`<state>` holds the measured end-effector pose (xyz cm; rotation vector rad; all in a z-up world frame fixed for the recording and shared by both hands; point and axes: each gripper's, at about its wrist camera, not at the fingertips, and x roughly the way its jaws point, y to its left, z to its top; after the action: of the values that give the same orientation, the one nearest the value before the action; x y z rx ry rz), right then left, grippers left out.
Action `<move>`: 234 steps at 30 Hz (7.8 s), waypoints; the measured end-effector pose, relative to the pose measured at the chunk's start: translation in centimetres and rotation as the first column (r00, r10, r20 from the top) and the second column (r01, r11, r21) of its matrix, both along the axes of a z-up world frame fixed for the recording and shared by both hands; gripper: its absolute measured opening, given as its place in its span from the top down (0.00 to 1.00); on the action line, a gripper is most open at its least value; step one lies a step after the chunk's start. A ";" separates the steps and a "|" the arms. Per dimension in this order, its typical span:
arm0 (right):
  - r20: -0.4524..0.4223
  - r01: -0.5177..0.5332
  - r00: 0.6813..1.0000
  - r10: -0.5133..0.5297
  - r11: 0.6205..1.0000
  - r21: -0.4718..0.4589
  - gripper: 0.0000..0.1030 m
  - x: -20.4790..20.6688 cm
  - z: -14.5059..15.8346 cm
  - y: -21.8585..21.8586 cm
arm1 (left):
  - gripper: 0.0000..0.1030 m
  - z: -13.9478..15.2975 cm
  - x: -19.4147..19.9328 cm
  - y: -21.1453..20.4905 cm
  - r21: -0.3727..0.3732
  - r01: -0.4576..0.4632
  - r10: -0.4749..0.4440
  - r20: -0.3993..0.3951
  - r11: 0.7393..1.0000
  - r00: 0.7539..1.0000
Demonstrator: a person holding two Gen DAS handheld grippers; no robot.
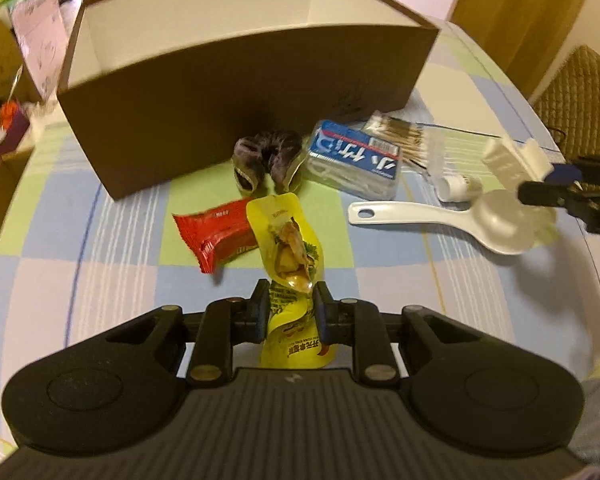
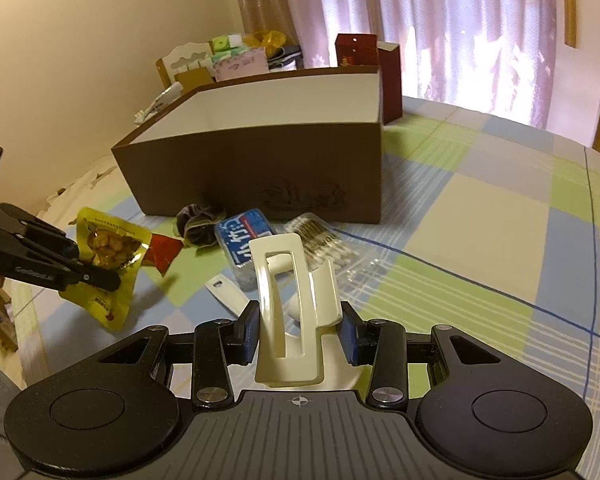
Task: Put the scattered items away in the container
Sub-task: 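Grasp the yellow snack packet with the left gripper while the right holds the clip, then carry the snack packet and hair clip over the brown box, then open both grippers to drop the packet and clip into the box, then move both grippers back out of the box toward the items on the table, then grasp the red candy packet with the left gripper while the right grasps the white spoon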
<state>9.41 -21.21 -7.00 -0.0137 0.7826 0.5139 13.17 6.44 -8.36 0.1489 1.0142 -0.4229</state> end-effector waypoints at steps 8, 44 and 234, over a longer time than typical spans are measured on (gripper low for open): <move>-0.008 0.006 1.000 -0.005 1.000 0.009 0.58 0.5 0.7 0.7 | 0.82 3.7 -1.1 -0.6 0.031 0.062 -0.065 0.106 0.998 0.992; -0.071 -0.028 0.997 0.035 0.995 0.093 0.58 4.0 4.6 5.0 | 0.82 8.8 4.4 -0.8 -0.011 0.047 -0.045 0.145 0.999 0.988; -0.418 0.463 0.819 -0.393 0.883 0.077 0.84 2.1 -4.6 -2.5 | 0.08 0.7 1.0 0.8 0.184 -0.009 0.005 0.027 0.983 1.000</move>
<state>11.49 -23.69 -11.61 0.4384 1.0948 0.1455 14.16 7.19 -7.67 0.3159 1.0272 -0.3194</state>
